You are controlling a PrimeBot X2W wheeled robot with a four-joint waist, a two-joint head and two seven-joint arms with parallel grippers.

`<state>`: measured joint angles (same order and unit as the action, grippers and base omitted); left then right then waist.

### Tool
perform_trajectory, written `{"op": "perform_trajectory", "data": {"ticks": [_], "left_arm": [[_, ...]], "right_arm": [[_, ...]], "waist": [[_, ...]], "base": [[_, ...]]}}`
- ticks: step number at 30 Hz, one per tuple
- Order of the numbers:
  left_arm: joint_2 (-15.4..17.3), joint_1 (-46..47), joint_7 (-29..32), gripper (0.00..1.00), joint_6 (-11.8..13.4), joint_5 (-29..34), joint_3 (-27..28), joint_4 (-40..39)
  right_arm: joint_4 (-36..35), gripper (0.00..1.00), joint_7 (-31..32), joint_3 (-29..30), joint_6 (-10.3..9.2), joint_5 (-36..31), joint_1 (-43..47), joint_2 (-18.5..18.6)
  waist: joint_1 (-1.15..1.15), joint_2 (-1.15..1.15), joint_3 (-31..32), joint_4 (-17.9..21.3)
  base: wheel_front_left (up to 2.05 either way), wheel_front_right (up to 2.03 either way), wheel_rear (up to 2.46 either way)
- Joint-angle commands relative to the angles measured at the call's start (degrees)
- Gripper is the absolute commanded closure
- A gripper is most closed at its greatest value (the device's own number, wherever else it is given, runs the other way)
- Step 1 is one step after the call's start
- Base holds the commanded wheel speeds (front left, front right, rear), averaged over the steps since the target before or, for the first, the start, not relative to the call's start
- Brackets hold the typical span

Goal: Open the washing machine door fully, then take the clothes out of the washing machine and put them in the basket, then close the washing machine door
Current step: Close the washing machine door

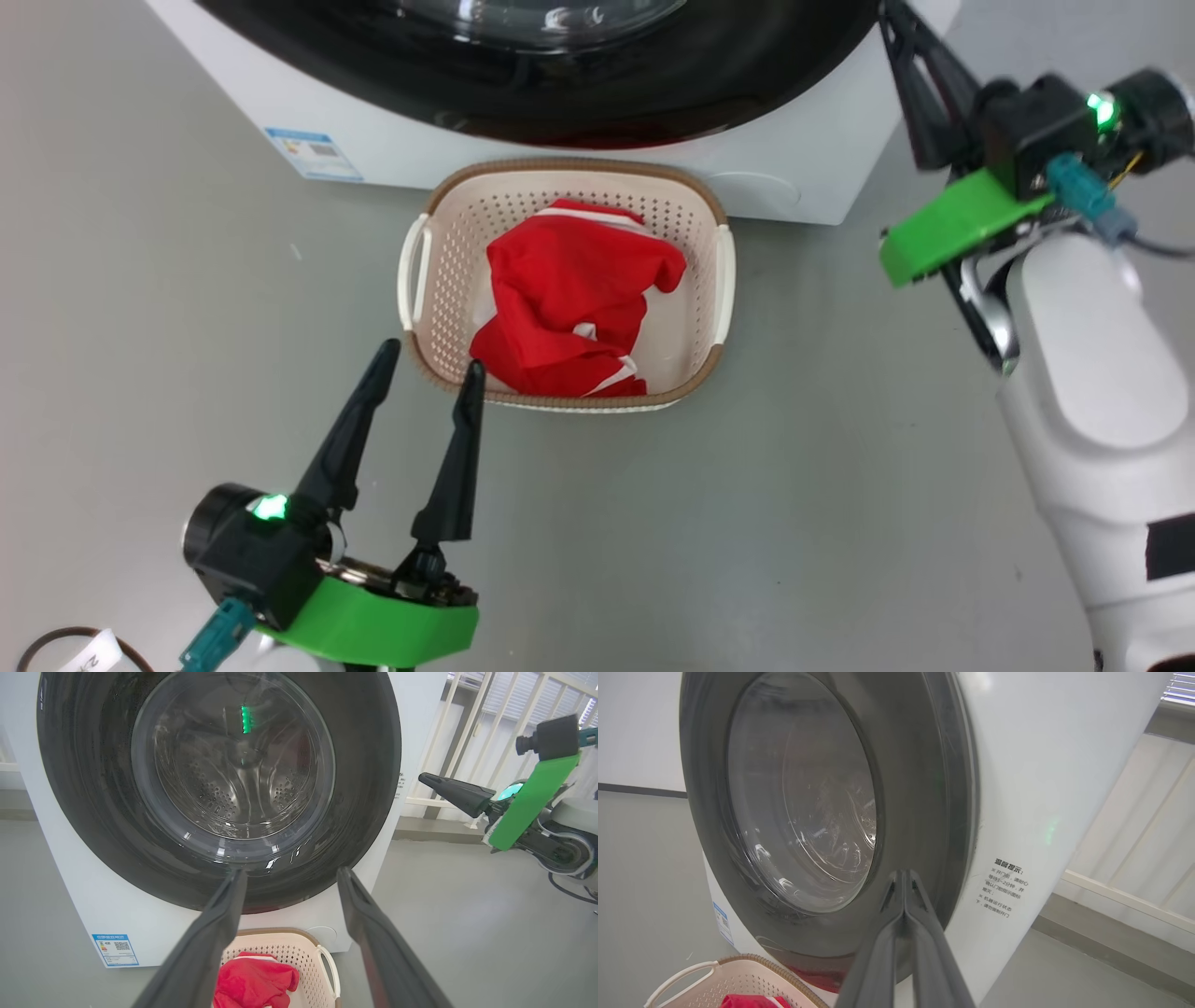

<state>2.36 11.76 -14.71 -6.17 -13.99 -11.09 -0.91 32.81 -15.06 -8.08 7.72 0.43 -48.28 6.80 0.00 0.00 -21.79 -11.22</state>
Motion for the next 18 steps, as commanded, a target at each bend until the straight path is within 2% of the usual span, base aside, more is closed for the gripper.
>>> {"op": "perform_trajectory", "data": {"ticks": [1,5,7,9,10,18], "left_arm": [[0.52,-0.68,-0.29,0.0,0.87,0.7,2.4,-1.04],[0.52,-1.24,-0.29,0.0,1.66,0.7,2.92,-0.8],[0.52,-1.54,-0.29,0.0,1.7,0.28,3.19,-0.76],[0.52,-1.82,-0.29,0.0,1.64,-0.2,3.44,-0.8],[0.52,-1.98,-0.29,0.0,1.63,-0.28,3.56,-0.79],[0.52,-3.54,-0.29,0.0,1.74,0.63,4.33,0.1]], "right_arm": [[-2.2,0.81,0.06,-0.59,-0.23,0.33,2.53,-1.6],[-3.71,0.62,0.06,-0.41,-0.23,0.2,7.04,-2.46],[-4.56,0.46,0.06,-0.48,-0.23,0.1,9.29,-2.83],[-5.76,0.13,0.06,-0.36,-0.23,-0.11,11.54,-3.16],[-6.33,0.0,0.06,-0.12,-0.23,-0.05,12.58,-3.29],[-10.73,0.0,0.06,2.48,-0.23,-0.19,20.84,-3.83]], "waist": [[0.0,0.0,1.59,1.61],[0.0,0.0,2.95,2.83],[0.0,0.0,3.66,3.46],[0.0,0.0,4.44,4.06],[0.0,0.0,4.82,4.32],[0.0,0.0,8.18,5.97]], "base": [[0.0,0.0,0.0],[0.0,0.0,0.0],[0.0,0.0,0.0],[0.0,0.0,0.0],[0.0,0.0,0.0],[0.0,0.0,0.0]]}}
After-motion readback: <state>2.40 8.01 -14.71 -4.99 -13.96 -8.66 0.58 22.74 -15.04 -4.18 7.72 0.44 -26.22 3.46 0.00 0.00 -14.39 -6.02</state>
